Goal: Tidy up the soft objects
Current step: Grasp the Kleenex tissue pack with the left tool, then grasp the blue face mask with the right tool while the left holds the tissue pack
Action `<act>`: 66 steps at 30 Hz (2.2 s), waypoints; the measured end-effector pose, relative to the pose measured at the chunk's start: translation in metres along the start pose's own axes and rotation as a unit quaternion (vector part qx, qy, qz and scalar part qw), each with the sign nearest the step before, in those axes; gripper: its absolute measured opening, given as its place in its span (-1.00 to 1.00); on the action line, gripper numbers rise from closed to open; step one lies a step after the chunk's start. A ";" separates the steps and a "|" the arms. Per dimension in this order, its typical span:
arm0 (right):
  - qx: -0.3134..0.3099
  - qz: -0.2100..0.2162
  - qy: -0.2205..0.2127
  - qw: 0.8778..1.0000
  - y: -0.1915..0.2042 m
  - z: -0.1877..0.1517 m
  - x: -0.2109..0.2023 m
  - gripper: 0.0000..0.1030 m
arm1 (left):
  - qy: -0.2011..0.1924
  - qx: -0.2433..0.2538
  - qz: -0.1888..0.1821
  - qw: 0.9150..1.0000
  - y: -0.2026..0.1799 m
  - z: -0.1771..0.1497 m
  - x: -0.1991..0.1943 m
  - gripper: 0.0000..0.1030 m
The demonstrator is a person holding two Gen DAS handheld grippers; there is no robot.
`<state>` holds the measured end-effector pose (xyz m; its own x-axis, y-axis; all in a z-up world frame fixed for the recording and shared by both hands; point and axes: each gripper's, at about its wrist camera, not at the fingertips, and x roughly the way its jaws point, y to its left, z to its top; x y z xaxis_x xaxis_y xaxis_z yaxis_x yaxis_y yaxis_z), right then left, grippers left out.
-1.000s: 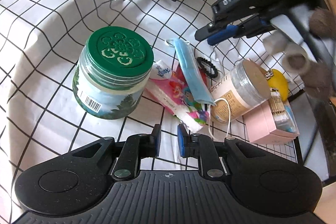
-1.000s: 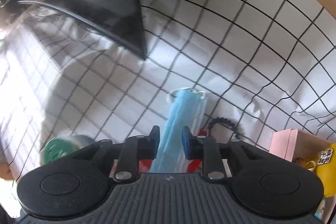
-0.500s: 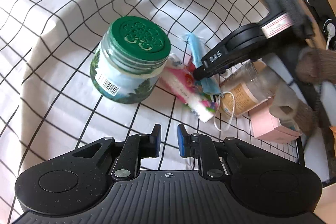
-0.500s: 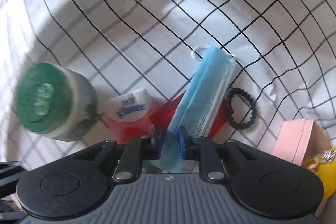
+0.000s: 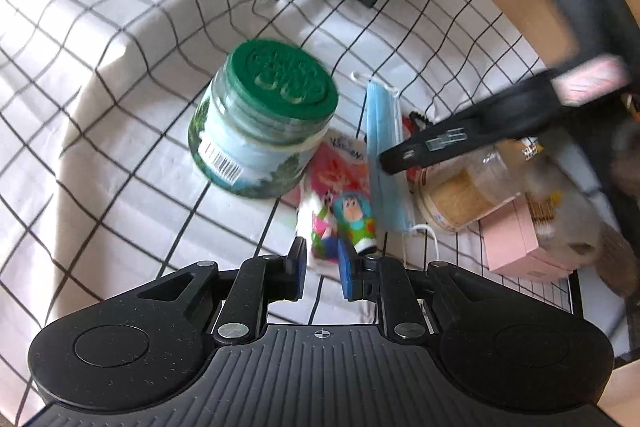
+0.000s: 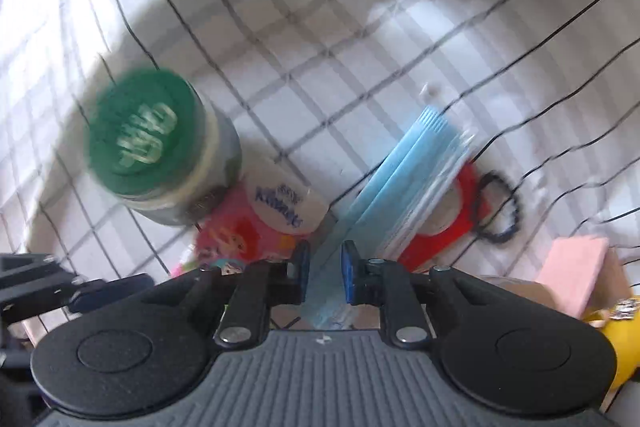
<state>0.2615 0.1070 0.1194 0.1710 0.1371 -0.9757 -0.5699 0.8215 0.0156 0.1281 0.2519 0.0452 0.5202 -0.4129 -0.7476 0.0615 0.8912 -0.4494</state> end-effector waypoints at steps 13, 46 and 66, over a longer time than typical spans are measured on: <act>0.097 0.026 -0.223 0.970 -0.039 -0.128 -0.091 0.33 | 0.000 0.183 0.140 0.973 -0.082 -0.001 0.043 -0.59; 0.127 0.032 -0.100 0.986 -0.028 -0.194 0.006 1.00 | 0.028 0.158 0.156 0.975 -0.091 0.010 0.084 0.22; 0.102 0.013 -0.100 0.990 -0.019 -0.200 0.011 0.99 | 0.006 0.158 0.156 0.975 -0.094 0.012 0.095 0.11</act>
<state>0.1140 -0.0179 0.0645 0.3257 0.2487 -0.9122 -0.4058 0.9082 0.1028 0.1823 0.1311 0.0219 0.5459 -0.1137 -0.8301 0.1618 0.9864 -0.0288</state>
